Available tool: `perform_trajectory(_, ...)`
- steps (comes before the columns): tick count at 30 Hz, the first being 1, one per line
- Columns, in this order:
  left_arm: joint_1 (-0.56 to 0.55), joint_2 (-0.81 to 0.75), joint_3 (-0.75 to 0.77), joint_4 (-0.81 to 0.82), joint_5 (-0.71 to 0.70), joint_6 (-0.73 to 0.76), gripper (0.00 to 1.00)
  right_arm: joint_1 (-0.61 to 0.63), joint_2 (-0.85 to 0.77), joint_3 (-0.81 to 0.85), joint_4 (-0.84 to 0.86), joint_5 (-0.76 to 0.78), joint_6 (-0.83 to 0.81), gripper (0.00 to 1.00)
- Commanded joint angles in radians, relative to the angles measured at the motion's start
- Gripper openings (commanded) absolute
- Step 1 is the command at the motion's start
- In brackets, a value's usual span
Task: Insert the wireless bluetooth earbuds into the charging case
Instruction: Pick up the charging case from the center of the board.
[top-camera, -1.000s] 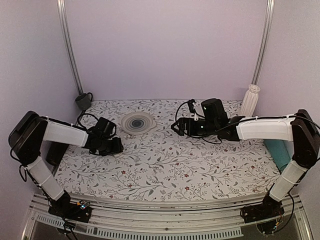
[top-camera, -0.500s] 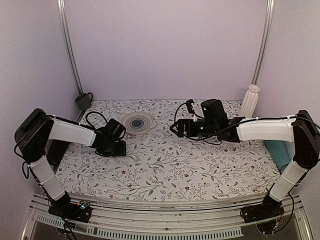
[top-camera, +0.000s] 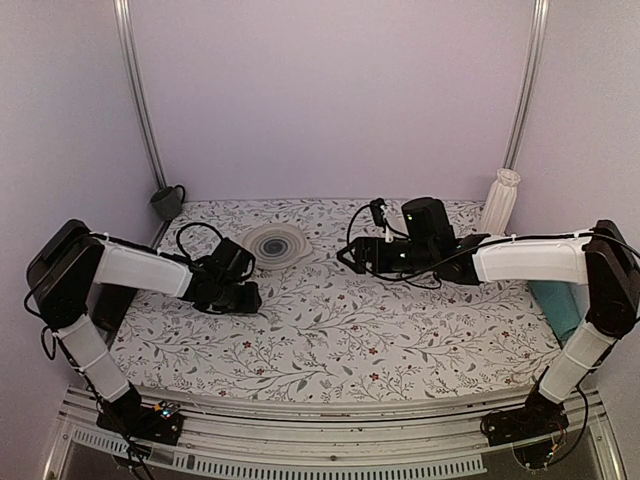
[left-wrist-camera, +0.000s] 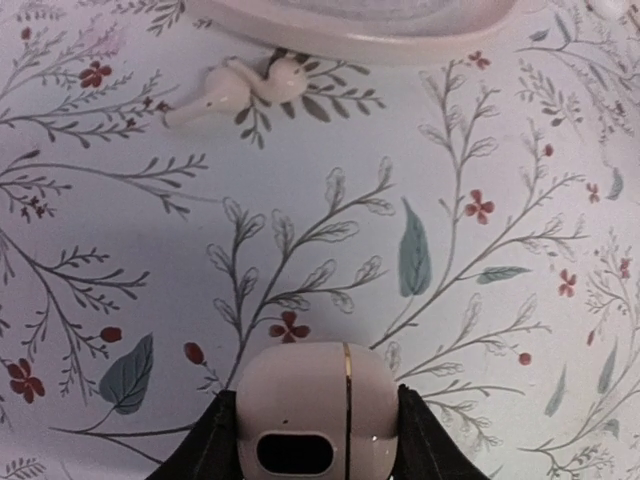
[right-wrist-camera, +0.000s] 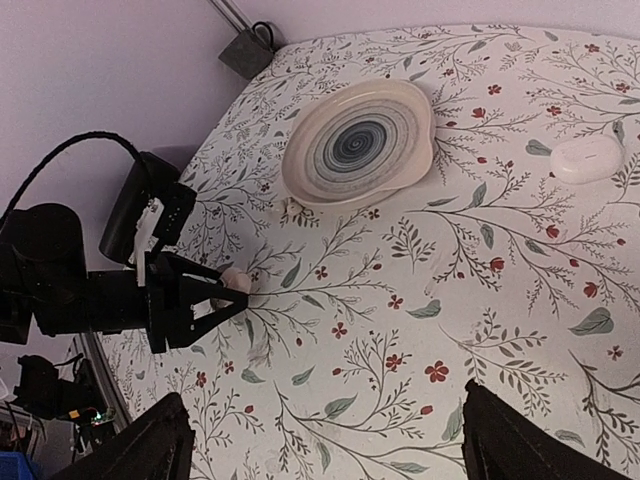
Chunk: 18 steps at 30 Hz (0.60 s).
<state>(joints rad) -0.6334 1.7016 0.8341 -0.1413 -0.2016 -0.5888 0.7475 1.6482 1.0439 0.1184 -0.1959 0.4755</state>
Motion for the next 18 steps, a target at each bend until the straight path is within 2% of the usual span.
perform_trajectory(1,-0.027,-0.094,-0.046,0.232,0.138,0.008,0.29,0.010,0.023,0.020,0.042,-0.041,0.048,0.89)
perform_trajectory(3,-0.042,-0.120,-0.072,0.321,0.167,-0.005,0.29,0.015,0.031,0.021,0.052,-0.057,0.072,0.85)
perform_trajectory(12,-0.167,-0.168,-0.106,0.605,0.198,0.100,0.29,0.086,0.025,0.028,0.094,-0.029,0.108,0.83)
perform_trajectory(18,-0.231,-0.203,-0.131,0.696,0.182,0.184,0.29,0.118,0.019,0.038,0.096,-0.008,0.149,0.78)
